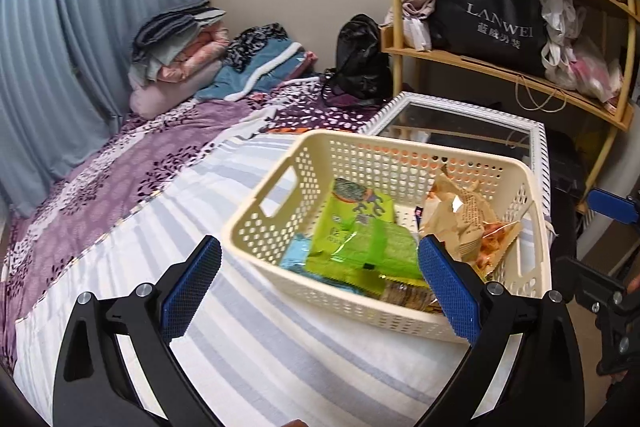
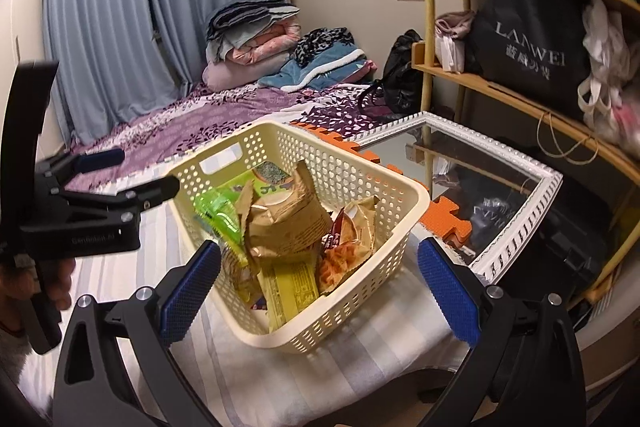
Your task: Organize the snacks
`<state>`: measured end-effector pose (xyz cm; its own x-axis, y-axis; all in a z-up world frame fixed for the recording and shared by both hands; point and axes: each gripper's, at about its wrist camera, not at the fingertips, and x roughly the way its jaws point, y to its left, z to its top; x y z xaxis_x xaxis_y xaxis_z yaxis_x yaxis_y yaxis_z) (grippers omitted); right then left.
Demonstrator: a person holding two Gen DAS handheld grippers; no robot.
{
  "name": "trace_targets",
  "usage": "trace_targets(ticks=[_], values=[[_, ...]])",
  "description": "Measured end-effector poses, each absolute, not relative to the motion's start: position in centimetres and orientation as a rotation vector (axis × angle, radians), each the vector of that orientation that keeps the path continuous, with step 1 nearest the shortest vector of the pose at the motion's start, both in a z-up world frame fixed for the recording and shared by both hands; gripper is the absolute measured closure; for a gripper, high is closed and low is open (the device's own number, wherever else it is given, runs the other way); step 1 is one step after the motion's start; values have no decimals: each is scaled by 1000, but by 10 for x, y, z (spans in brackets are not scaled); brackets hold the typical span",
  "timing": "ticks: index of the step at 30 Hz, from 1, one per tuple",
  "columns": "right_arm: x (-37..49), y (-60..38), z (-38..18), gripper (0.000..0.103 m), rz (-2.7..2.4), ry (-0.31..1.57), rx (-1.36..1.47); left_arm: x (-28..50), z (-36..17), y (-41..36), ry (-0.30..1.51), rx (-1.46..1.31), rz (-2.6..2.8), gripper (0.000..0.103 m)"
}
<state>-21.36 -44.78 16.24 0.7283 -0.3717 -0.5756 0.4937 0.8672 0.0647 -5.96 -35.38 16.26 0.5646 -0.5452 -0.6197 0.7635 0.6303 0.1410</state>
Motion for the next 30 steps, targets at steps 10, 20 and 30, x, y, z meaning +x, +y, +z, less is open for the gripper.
trace_targets(ticks=[10, 20, 30], values=[[-211, -423, 172, 5, -443, 587, 151, -68, 175, -334, 512, 440, -724, 3], [-211, -415, 176, 5, -434, 584, 124, -81, 180, -334, 478, 480, -710, 3], [-212, -415, 169, 5, -435, 601, 128, -91, 175, -341, 466, 516, -737, 3]])
